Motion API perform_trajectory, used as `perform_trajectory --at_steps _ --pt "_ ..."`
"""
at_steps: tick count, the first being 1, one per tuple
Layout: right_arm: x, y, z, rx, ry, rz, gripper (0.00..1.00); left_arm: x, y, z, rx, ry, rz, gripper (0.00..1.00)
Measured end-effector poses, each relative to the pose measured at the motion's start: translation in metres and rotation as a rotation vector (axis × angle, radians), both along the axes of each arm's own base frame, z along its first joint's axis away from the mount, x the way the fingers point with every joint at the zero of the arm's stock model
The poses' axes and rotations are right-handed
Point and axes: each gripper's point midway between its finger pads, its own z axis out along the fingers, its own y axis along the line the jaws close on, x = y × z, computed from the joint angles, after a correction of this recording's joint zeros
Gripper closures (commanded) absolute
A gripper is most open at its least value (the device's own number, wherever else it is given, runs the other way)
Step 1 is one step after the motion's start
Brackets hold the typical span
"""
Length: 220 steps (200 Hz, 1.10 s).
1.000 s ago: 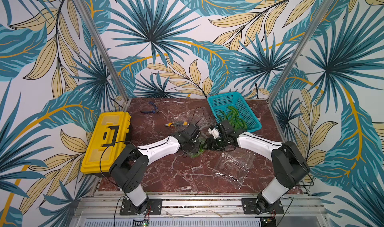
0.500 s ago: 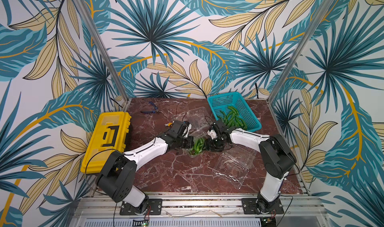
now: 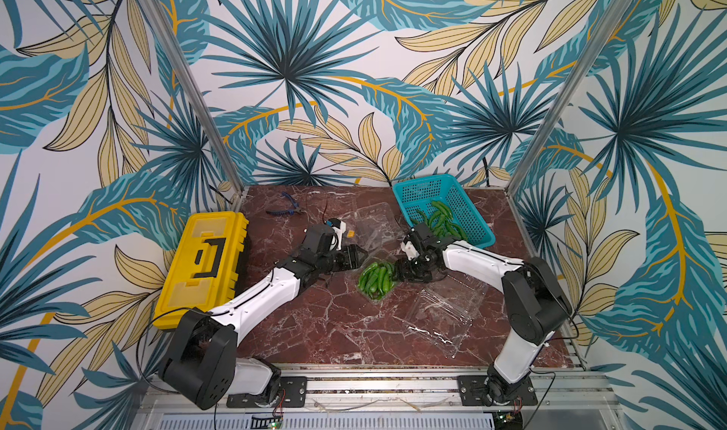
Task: Take small green peppers out of containers
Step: Open the packing box at the center of the board, then pick up the green pepper from the packing box.
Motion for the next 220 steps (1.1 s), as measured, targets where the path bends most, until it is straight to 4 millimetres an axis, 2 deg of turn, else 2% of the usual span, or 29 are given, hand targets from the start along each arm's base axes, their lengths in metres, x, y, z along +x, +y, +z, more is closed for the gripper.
perform_trajectory --at_steps 25,40,54,85,126,152,179,198,220 --pt "0.004 -0.006 0.029 -0.010 -0.076 0.001 0.37 0.005 0.023 0.030 0.004 -0.095 0.127 0.25" --pt "0.006 -0.007 0.039 -0.013 -0.102 0.006 0.43 0.007 0.038 0.045 0.012 -0.148 0.207 0.25" --pt "0.007 -0.005 0.044 -0.009 -0.110 0.012 0.50 0.010 0.052 0.049 0.033 -0.173 0.282 0.25" --pt "0.012 0.008 0.043 -0.006 -0.097 0.040 0.58 0.016 0.065 0.033 0.089 -0.148 0.359 0.25" --pt "0.016 0.034 0.022 -0.021 -0.055 0.098 0.65 0.014 0.066 -0.015 0.184 -0.012 0.347 0.25" --pt "0.017 0.038 0.008 -0.057 -0.027 0.110 0.71 0.007 0.068 -0.037 0.232 0.058 0.336 0.25" --pt "0.021 0.036 -0.004 -0.108 -0.015 0.115 0.83 0.006 0.066 -0.034 0.241 0.060 0.316 0.24" --pt "0.022 0.034 -0.009 -0.135 -0.011 0.118 0.92 0.009 0.060 -0.023 0.242 0.034 0.291 0.24" --pt "0.022 0.033 -0.011 -0.144 -0.014 0.120 0.97 0.011 0.050 -0.009 0.254 -0.015 0.258 0.24"
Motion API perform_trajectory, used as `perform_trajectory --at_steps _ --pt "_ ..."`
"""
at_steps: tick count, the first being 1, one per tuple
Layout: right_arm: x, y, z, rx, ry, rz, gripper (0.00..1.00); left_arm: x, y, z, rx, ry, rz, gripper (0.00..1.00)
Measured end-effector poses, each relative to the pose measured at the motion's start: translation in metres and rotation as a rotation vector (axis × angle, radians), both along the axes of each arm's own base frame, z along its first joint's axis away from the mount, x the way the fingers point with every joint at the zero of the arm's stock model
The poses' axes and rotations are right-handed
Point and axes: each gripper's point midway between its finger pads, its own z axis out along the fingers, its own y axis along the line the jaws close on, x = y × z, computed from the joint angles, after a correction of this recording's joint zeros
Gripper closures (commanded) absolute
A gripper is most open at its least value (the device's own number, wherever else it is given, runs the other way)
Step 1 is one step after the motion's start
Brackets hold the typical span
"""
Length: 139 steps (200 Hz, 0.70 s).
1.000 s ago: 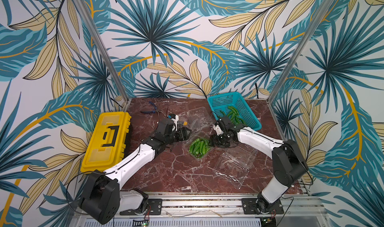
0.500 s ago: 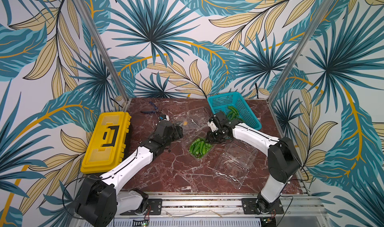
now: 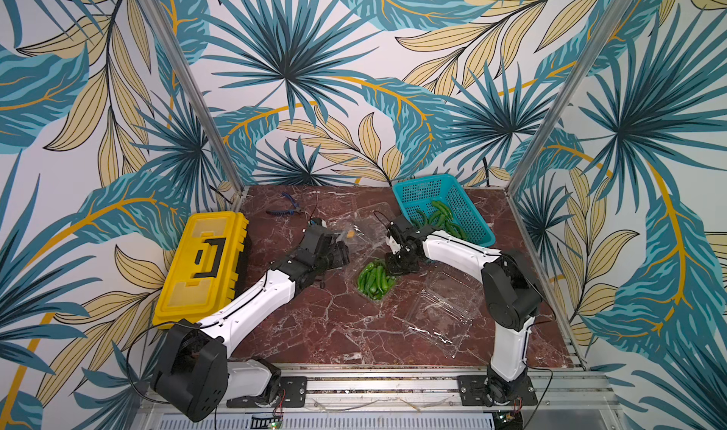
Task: Take small green peppers out of containers
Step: Pick up the green pepper from the packing box.
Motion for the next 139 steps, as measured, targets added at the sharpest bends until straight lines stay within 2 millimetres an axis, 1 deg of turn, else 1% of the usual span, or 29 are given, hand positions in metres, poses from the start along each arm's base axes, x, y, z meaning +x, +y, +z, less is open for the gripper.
perform_trajectory --at_steps 19,36,56,78,106,124,139 --pt "0.000 0.000 -0.001 0.000 -0.002 0.000 1.00 -0.004 -0.016 0.008 0.025 -0.026 -0.058 0.24" --pt "-0.001 -0.001 0.001 0.008 -0.012 0.000 1.00 -0.004 -0.031 0.012 0.035 -0.035 -0.104 0.25" --pt "-0.002 -0.002 0.011 0.026 -0.040 -0.002 1.00 -0.004 -0.044 0.006 0.038 -0.017 -0.148 0.25" --pt "-0.001 -0.002 0.034 0.057 -0.092 -0.010 1.00 -0.004 -0.045 -0.004 0.049 0.009 -0.159 0.25" --pt "0.005 -0.006 0.066 0.081 -0.184 -0.030 1.00 -0.003 -0.043 -0.006 0.067 0.008 -0.151 0.25" --pt "0.011 -0.015 0.083 0.070 -0.243 -0.062 1.00 -0.001 -0.037 -0.007 0.089 0.006 -0.126 0.24" --pt "0.020 -0.032 0.094 0.043 -0.291 -0.115 1.00 -0.001 -0.029 -0.009 0.121 0.009 -0.094 0.23"
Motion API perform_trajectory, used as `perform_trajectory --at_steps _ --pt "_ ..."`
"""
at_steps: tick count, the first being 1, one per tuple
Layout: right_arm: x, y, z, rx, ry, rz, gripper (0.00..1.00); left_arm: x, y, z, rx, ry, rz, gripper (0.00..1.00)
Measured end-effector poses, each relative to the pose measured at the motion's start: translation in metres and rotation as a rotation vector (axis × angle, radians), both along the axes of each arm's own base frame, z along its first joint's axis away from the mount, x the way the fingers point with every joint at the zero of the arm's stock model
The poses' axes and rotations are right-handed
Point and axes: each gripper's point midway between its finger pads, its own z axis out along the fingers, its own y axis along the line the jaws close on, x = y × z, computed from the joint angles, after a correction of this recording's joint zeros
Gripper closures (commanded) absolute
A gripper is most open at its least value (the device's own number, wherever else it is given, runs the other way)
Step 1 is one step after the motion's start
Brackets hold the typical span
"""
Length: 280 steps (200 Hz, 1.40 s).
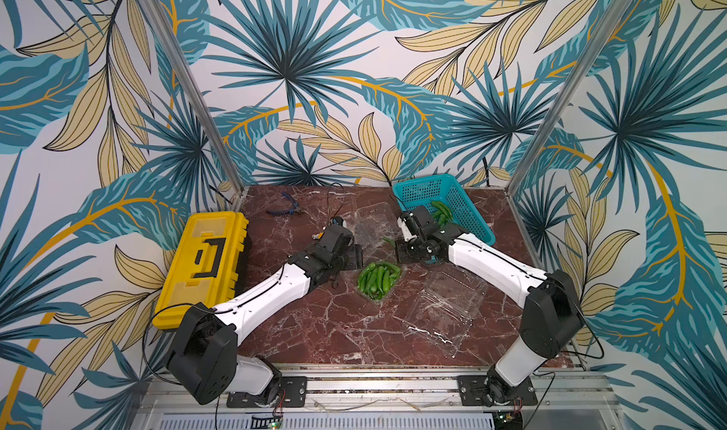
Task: Take small green peppers out of containers
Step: Pick up the green pepper from the packing box, then place the green pepper in the basket, then pick up the green pepper from the packing box.
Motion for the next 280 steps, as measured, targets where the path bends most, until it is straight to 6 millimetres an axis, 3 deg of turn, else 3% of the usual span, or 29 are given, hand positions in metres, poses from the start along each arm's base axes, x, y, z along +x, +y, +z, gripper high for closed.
perform_trajectory --at_steps 49,63,93,113,139,165,184,201,242,280 --pt "0.041 -0.093 0.008 -0.093 -0.065 -0.286 1.00 -0.001 0.034 0.018 0.093 -0.064 0.123 0.21" --pt "0.047 -0.110 0.005 -0.104 -0.061 -0.331 0.93 -0.002 0.040 0.026 0.102 -0.089 0.138 0.21" --pt "0.052 -0.122 -0.010 -0.121 -0.028 -0.359 0.73 -0.001 0.037 0.039 0.107 -0.117 0.108 0.22" --pt "0.052 -0.122 -0.017 -0.129 -0.010 -0.358 0.68 -0.002 0.023 0.048 0.100 -0.132 0.045 0.22" --pt "0.052 -0.121 -0.013 -0.119 -0.020 -0.358 0.68 -0.010 -0.011 0.049 0.066 -0.124 -0.093 0.24" --pt "0.048 -0.119 -0.007 -0.094 -0.031 -0.350 0.68 -0.010 -0.048 0.035 0.043 -0.070 -0.220 0.33" --pt "0.044 -0.117 -0.004 -0.071 -0.034 -0.343 0.68 -0.009 -0.069 0.013 0.042 -0.007 -0.287 0.46" --pt "0.041 -0.115 -0.005 -0.057 -0.026 -0.339 0.68 -0.008 -0.083 -0.012 0.049 0.064 -0.325 0.49" --pt "0.032 -0.113 -0.017 -0.045 0.010 -0.330 0.68 -0.012 -0.098 -0.059 0.067 0.217 -0.376 0.57" --pt "0.029 -0.111 -0.021 -0.030 0.023 -0.327 0.68 -0.021 -0.102 -0.080 0.088 0.292 -0.408 0.63"
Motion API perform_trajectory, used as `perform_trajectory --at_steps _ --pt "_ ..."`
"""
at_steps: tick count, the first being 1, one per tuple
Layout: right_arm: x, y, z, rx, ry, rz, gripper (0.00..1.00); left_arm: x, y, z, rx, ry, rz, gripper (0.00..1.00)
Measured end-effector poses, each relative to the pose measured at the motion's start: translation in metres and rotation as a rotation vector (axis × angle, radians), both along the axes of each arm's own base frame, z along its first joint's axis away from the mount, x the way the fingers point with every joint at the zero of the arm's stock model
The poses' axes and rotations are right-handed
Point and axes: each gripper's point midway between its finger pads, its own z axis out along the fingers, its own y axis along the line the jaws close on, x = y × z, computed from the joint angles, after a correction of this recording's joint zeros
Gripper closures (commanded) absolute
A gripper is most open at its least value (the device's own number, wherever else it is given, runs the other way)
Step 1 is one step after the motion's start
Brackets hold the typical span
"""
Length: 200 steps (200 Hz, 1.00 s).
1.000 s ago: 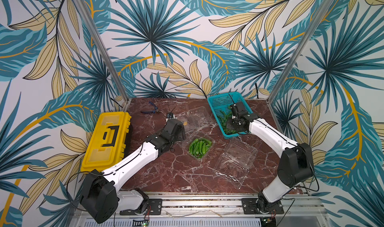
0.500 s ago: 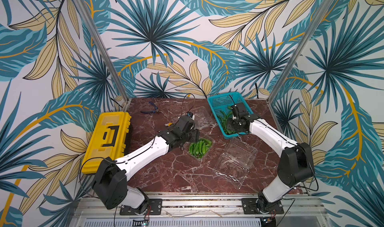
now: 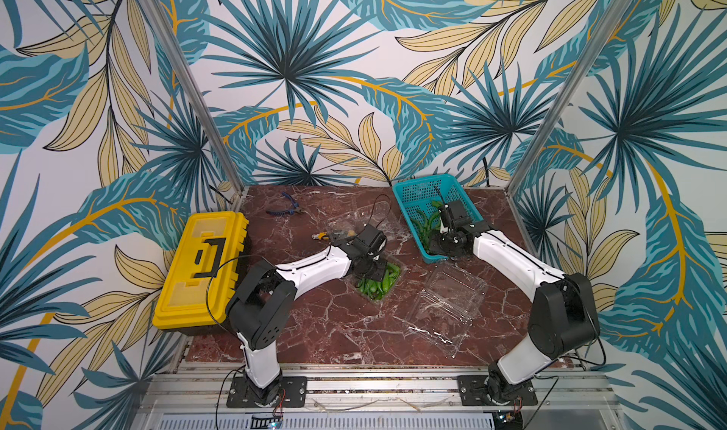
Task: Take small green peppers out of containers
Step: Pick up the green pepper from the packing box.
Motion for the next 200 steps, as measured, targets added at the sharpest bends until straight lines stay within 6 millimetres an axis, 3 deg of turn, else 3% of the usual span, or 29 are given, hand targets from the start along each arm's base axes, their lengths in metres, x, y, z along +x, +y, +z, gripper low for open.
perform_trajectory --at_steps 76,140,166,200 --pt "0.002 0.003 0.001 0.013 -0.008 0.007 0.68 0.002 -0.002 -0.025 0.067 0.048 -0.003 0.68" --pt "0.001 0.005 0.001 0.025 -0.004 0.015 0.68 0.013 -0.011 -0.027 0.070 0.052 -0.003 0.69" --pt "0.000 0.007 -0.002 0.033 0.000 0.019 0.68 0.012 -0.010 -0.031 0.082 0.063 -0.007 0.84" --pt "-0.002 0.008 -0.003 0.041 0.007 0.024 0.68 0.011 -0.010 -0.034 0.085 0.073 -0.008 0.88"
